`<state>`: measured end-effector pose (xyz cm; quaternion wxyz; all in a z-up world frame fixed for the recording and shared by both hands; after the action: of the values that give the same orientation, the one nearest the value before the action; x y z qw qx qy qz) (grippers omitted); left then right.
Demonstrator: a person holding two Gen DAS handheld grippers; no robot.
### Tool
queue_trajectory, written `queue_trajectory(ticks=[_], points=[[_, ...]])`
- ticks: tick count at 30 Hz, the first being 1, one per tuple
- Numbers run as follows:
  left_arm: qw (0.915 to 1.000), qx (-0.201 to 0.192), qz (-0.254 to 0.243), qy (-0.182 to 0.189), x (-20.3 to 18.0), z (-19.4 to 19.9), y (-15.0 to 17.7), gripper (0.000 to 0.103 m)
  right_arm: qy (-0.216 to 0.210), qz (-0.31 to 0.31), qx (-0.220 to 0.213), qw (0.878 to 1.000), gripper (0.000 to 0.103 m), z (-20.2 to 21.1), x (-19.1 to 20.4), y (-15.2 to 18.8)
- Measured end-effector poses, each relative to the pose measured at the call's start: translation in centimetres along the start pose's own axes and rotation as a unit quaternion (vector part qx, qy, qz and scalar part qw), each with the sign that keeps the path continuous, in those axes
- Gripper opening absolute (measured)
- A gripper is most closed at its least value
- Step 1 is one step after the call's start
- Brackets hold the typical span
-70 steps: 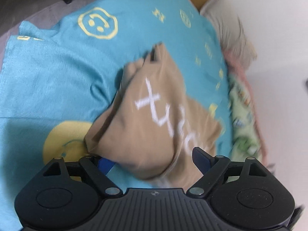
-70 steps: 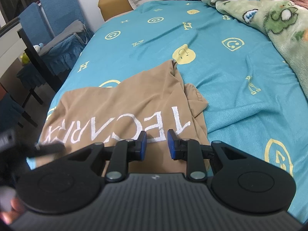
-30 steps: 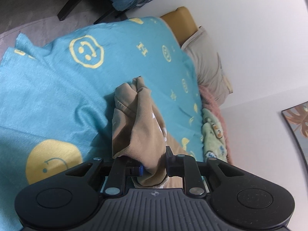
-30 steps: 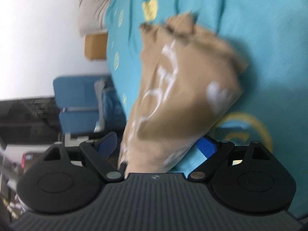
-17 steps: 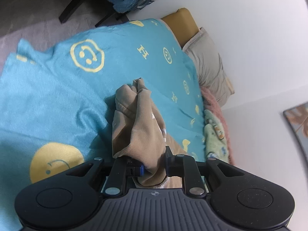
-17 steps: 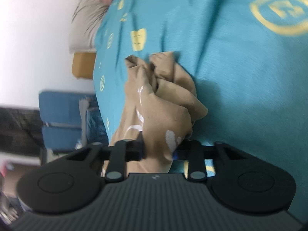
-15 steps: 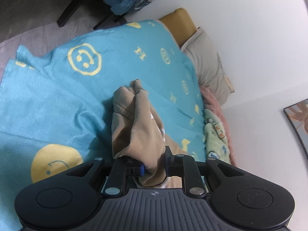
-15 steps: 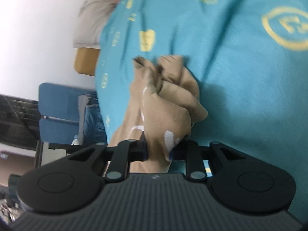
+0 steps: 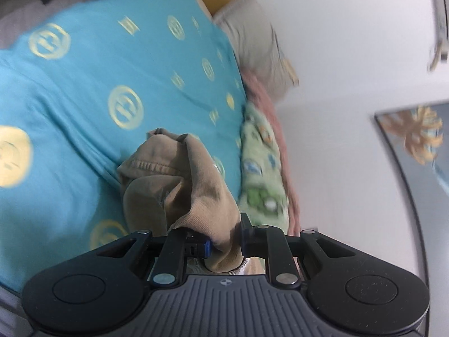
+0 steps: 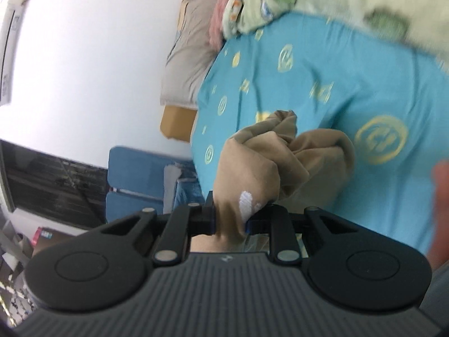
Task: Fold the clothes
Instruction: 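Carry the shirt with both grippers onto the green blanket by the wall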
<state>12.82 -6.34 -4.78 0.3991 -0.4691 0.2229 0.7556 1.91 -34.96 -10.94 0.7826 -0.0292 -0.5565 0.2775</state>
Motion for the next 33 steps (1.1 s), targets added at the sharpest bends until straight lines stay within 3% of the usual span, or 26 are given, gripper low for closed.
queue_trajectory(ticks=[3, 7, 9, 12, 16, 19, 21, 24, 26, 29, 31, 33], points=[[0.9992, 0.032, -0.022, -0.01, -3.8, -4.2, 2.0, 0.019, 0.019, -0.007, -0.011, 1.0, 0.022, 1.8, -1.5, -4.1], [0.9957, 0.073, -0.056, 0.007, -10.8, -12.2, 4.6, 0.019, 0.044, 0.012, -0.054, 0.997, 0.022, 4.7, -2.3, -12.5], [0.9929, 0.089, -0.071, 0.034, -15.4, -16.4, 6.1, 0.019, 0.054, 0.039, -0.094, 0.993, 0.022, 6.5, -1.6, -17.5], [0.9831, 0.107, -0.115, 0.093, -22.5, -21.9, 9.0, 0.019, 0.06, 0.088, -0.161, 0.981, 0.022, 9.4, 0.3, -24.6], [0.9627, 0.107, -0.194, 0.155, -29.0, -28.2, 13.2, 0.022, 0.074, 0.181, -0.238, 0.951, 0.022, 13.1, 1.7, -31.2], [0.9578, 0.115, -0.223, 0.14, -28.0, -32.5, 16.5, 0.025, 0.128, 0.192, -0.251, 0.94, 0.023, 13.8, -1.6, -31.6], [0.9532, 0.128, -0.251, 0.11, -25.3, -34.7, 18.3, 0.026, 0.163, 0.171, -0.231, 0.944, 0.023, 13.1, -5.7, -30.7], [0.9418, 0.159, -0.294, 0.033, -19.3, -37.1, 20.7, 0.026, 0.225, 0.11, -0.164, 0.954, 0.023, 11.6, -12.5, -27.9], [0.9338, 0.16, -0.32, 0.01, -17.9, -36.9, 21.1, 0.028, 0.234, 0.071, -0.131, 0.961, 0.023, 10.9, -15.7, -25.8], [0.9228, 0.147, -0.356, 0.003, -17.8, -35.7, 21.0, 0.049, 0.221, 0.072, -0.151, 0.961, 0.026, 11.8, -16.0, -24.5], [0.9146, 0.138, -0.38, -0.001, -17.8, -34.9, 21.0, 0.071, 0.238, 0.072, -0.15, 0.957, 0.031, 12.2, -15.0, -24.3], [0.9056, 0.127, -0.405, -0.004, -18.0, -33.9, 21.0, 0.083, 0.261, 0.083, -0.148, 0.95, 0.037, 12.7, -13.6, -24.1]])
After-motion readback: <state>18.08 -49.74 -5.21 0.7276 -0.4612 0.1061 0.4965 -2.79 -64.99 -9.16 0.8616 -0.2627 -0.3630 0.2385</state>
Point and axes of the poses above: each gripper's, at about its wrist camera, not at the fingertips, and z roughly against the way its jaws point, x to its left, y to its underside, the point moved 3 cm from there along -z, roughly the way its jaws point, and after that the axes turned 11 degrees about z, right-handed, at the moved point
